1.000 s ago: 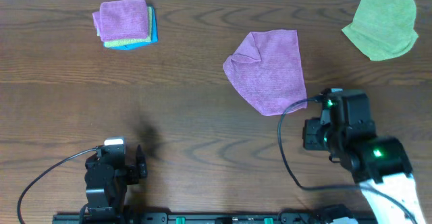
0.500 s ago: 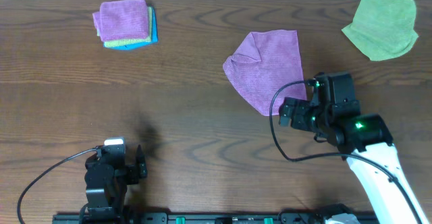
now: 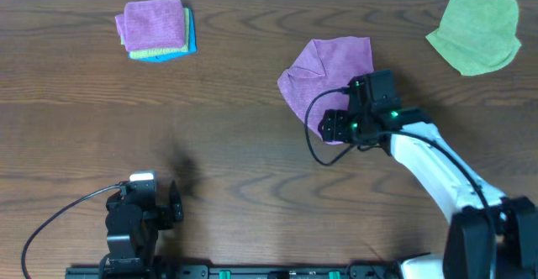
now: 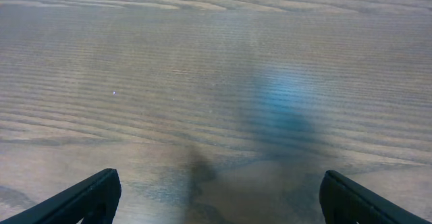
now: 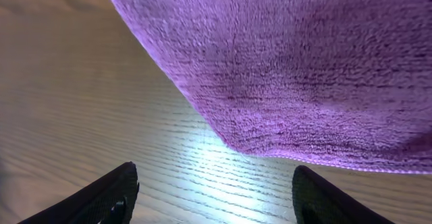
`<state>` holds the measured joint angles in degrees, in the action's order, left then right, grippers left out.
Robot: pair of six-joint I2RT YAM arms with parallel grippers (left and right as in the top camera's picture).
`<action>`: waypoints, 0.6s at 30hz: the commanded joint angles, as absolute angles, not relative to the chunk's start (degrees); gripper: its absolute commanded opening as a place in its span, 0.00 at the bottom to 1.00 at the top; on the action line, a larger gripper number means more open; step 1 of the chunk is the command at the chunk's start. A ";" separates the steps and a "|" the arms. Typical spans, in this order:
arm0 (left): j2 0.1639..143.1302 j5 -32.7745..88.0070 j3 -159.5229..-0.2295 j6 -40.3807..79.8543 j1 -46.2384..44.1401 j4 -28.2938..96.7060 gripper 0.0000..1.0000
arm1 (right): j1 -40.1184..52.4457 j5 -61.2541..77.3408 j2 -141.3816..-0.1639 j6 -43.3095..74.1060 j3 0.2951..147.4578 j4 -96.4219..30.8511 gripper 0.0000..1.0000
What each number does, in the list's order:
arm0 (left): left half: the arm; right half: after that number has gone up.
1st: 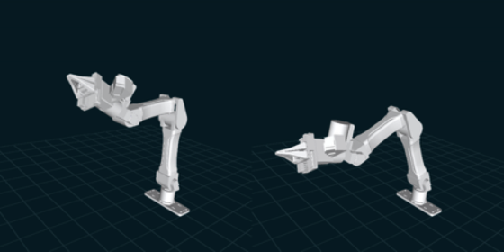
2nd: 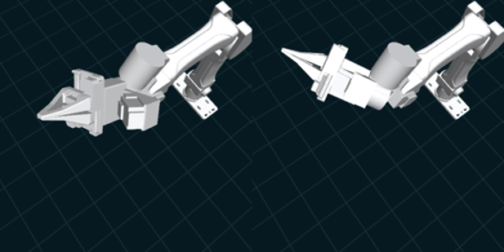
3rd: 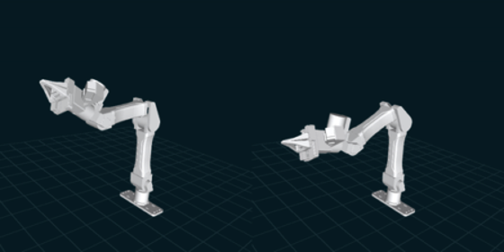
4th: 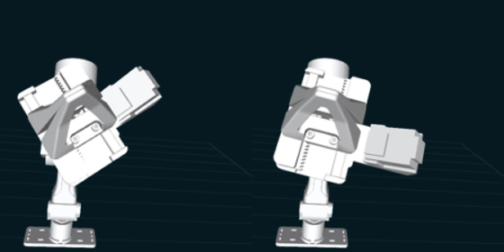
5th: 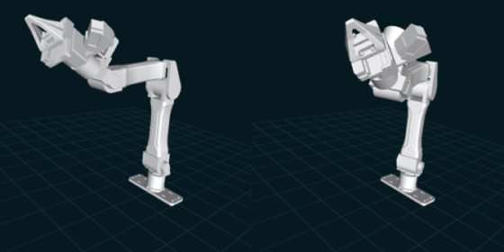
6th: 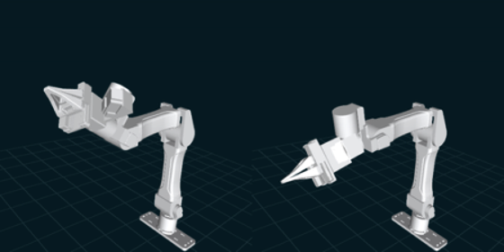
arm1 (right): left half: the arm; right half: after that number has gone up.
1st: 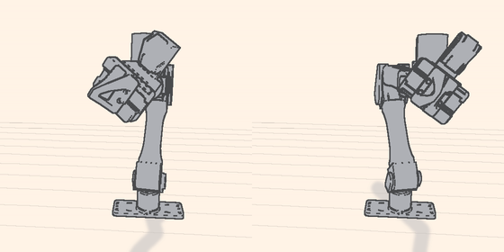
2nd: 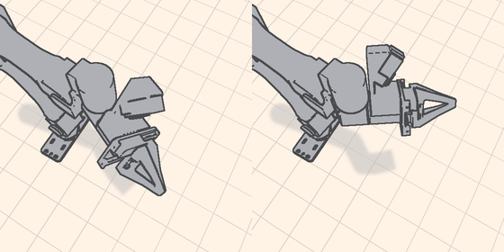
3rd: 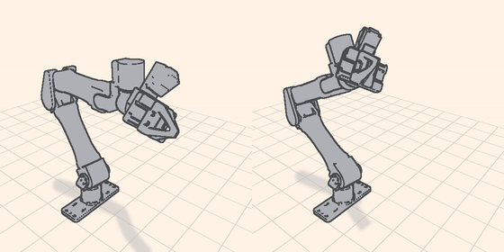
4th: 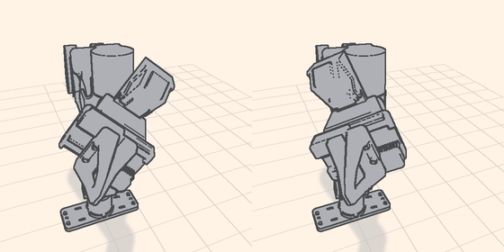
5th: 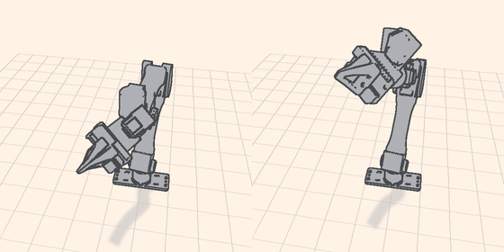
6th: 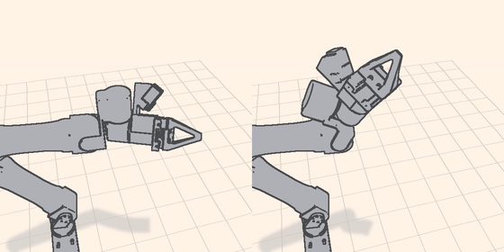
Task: Fold the cloth
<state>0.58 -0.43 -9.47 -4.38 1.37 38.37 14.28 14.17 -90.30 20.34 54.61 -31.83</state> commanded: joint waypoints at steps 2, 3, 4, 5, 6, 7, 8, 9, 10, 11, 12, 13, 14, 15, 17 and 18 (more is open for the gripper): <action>0.25 -1.04 -9.04 -4.75 1.58 38.96 0.95 | 13.41 14.83 -89.27 16.51 54.98 -31.79 0.88; 0.25 -1.72 -9.06 -4.73 1.58 38.04 0.95 | 12.97 14.83 -89.08 15.94 55.29 -32.21 0.89; 0.25 -2.00 -9.04 -4.73 1.58 36.05 0.95 | 12.53 14.83 -88.77 15.29 55.59 -32.84 0.90; 0.25 -0.21 -9.04 -4.49 1.54 34.24 0.95 | 12.03 14.83 -88.64 14.39 55.92 -33.50 0.91; 0.25 2.87 -9.06 -3.20 1.52 33.23 0.95 | 11.75 14.81 -88.49 14.02 56.34 -34.17 0.91; 0.25 8.23 -9.04 -1.02 1.52 32.03 0.95 | 11.29 14.83 -88.42 13.10 56.95 -35.03 0.91; 0.25 12.99 -9.04 0.56 1.52 30.98 0.95 | 10.90 14.76 -88.33 12.43 57.56 -35.83 0.91; 0.25 19.90 -9.04 2.50 1.52 29.39 0.95 | 10.15 14.76 -88.33 11.40 58.89 -37.26 0.91; 0.25 24.25 -9.04 3.57 1.50 28.42 0.95 | 9.69 14.55 -88.33 11.00 59.77 -38.17 0.91; 0.25 28.58 -9.04 4.69 1.50 27.64 0.95 | 9.21 13.91 -88.33 10.57 60.84 -39.16 0.91; 0.25 33.39 -9.04 5.43 1.48 27.03 0.95 | 8.78 13.23 -88.33 10.37 61.93 -40.12 0.91; 0.25 37.65 -9.04 5.41 1.48 26.72 0.95 | 8.19 12.53 -88.33 9.72 63.37 -41.36 0.91; 0.25 41.69 -9.04 5.43 1.48 26.35 0.95 | 7.64 11.99 -88.33 9.02 64.86 -42.76 0.91; 0.25 46.39 -9.04 5.43 1.48 26.26 0.95 | 7.03 11.79 -88.33 7.99 66.70 -44.56 0.91; 0.25 54.35 -9.04 5.41 1.48 25.82 0.95 | 6.26 11.79 -88.33 6.68 69.78 -47.59 0.92; 0.25 58.02 -9.04 5.41 1.48 25.21 0.95 | 5.93 11.79 -88.33 5.98 71.53 -49.19 0.92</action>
